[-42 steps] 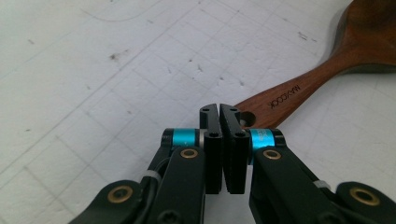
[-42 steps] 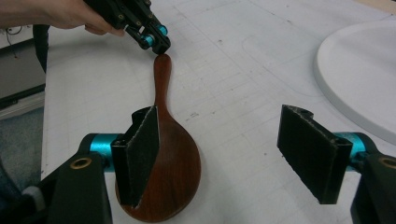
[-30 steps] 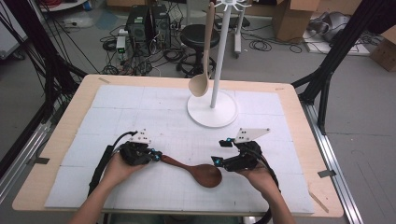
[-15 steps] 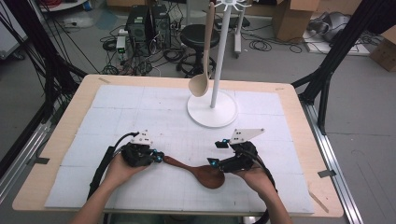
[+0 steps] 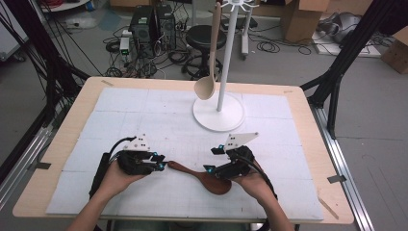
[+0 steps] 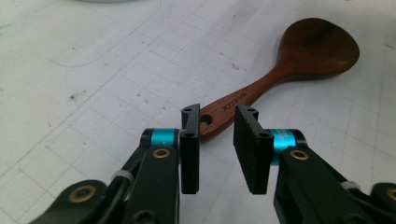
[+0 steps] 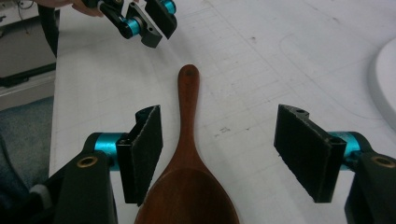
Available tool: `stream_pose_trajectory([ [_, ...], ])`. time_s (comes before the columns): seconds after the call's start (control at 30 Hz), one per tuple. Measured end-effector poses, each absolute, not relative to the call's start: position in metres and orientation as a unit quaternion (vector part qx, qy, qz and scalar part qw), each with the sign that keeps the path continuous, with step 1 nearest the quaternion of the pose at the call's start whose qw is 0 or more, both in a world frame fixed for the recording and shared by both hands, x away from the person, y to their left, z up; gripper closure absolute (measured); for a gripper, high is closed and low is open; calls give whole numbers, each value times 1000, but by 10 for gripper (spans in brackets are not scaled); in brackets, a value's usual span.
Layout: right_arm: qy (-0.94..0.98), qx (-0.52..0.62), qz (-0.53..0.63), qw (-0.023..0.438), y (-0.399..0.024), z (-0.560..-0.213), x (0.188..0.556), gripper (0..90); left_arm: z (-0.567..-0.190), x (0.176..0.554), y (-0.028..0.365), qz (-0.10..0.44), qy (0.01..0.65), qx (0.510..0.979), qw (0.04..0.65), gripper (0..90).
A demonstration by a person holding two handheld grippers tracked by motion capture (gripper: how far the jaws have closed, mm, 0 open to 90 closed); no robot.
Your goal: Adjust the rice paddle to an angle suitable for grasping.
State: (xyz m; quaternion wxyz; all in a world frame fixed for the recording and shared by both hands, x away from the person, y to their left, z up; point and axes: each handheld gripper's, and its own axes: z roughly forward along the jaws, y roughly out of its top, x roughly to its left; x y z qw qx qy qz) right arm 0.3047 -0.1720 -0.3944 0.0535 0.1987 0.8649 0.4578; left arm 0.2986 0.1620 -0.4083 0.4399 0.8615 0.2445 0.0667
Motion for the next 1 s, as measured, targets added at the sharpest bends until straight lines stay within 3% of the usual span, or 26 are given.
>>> stream_pose_trajectory([
  [0.5,883,181,432,37,-137,-404,305,352,-398,280,171,68,235,846,473,611],
  [1.0,909,170,381,27,-112,-421,309,498,-399,271,184,68,236,835,493,539],
])
